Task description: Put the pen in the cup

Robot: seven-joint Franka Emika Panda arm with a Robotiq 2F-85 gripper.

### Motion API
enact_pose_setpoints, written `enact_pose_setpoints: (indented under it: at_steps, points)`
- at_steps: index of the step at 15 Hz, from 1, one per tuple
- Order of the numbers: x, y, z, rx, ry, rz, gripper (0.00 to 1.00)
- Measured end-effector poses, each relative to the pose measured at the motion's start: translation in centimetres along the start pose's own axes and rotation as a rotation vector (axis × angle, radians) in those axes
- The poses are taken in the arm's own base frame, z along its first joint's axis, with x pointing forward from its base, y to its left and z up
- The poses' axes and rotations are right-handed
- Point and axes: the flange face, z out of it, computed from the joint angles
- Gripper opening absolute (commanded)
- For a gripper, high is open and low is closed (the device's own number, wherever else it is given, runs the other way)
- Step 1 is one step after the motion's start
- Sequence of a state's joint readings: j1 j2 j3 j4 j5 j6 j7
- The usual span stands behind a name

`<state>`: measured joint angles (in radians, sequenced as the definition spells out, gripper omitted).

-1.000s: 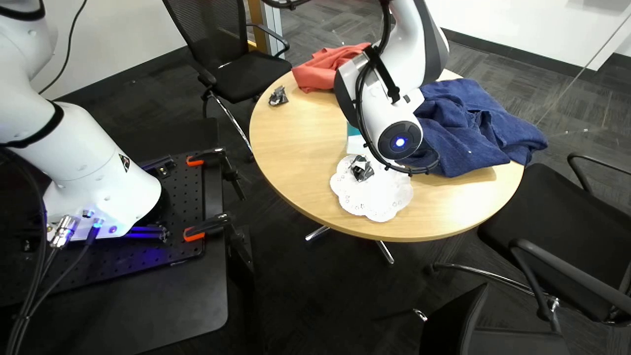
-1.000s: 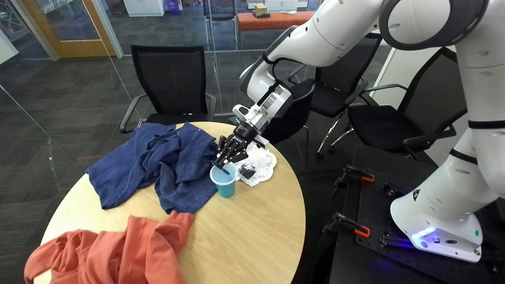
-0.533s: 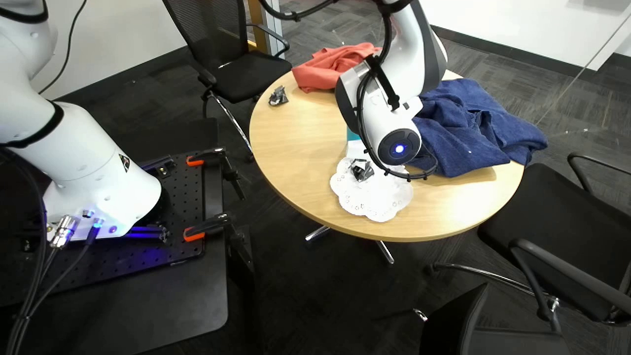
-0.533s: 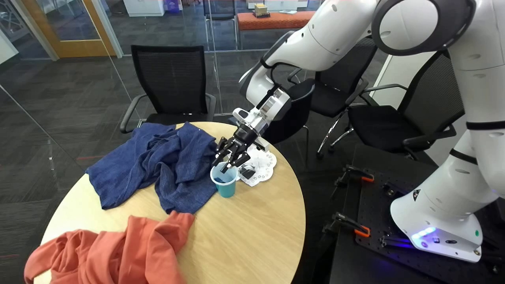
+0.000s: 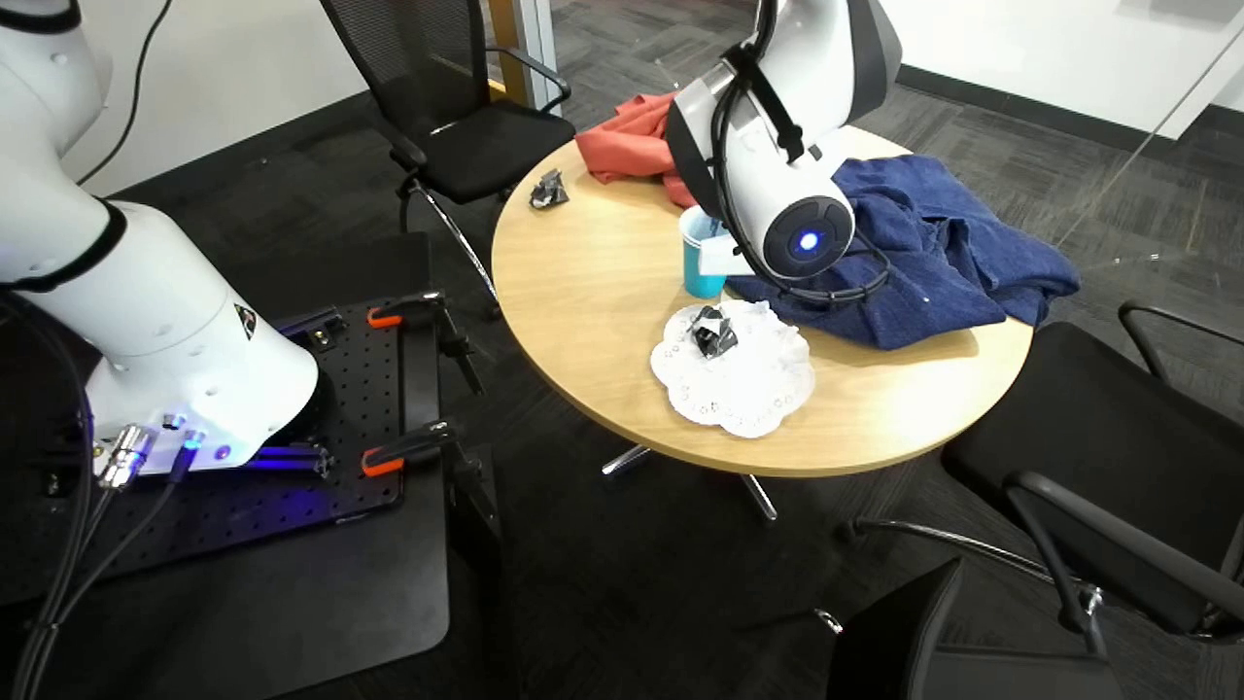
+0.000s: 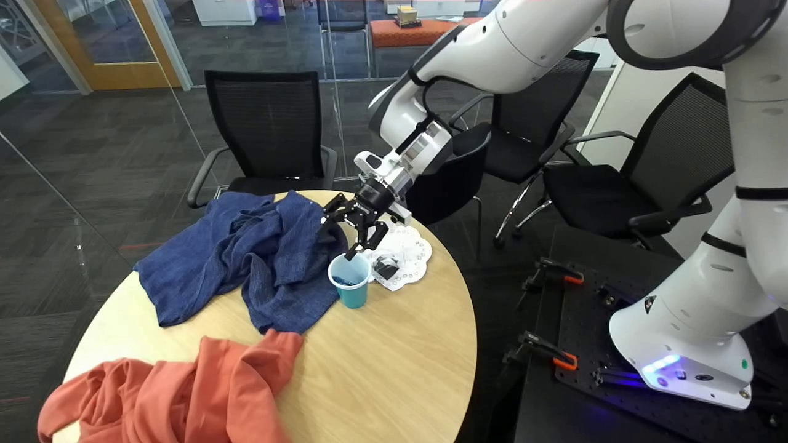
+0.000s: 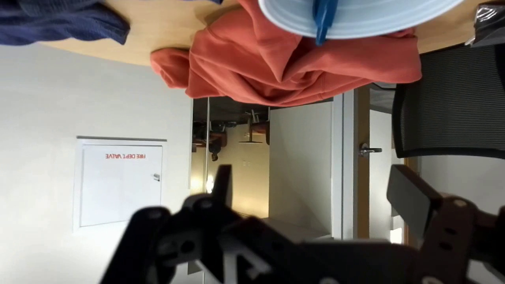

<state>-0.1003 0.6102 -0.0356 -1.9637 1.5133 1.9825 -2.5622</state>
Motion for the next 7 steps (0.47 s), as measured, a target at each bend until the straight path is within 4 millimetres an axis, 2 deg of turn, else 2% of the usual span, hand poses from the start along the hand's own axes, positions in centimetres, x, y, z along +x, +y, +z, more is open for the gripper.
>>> enact_pose_setpoints:
  at_steps: [4,7]
  points:
    - [3.6,-0.2,-0.7,0.01,0.033,-0.053,1.0]
    - [5.2,-0.6,-1.3,0.021,0.042,-0.075,1.0]
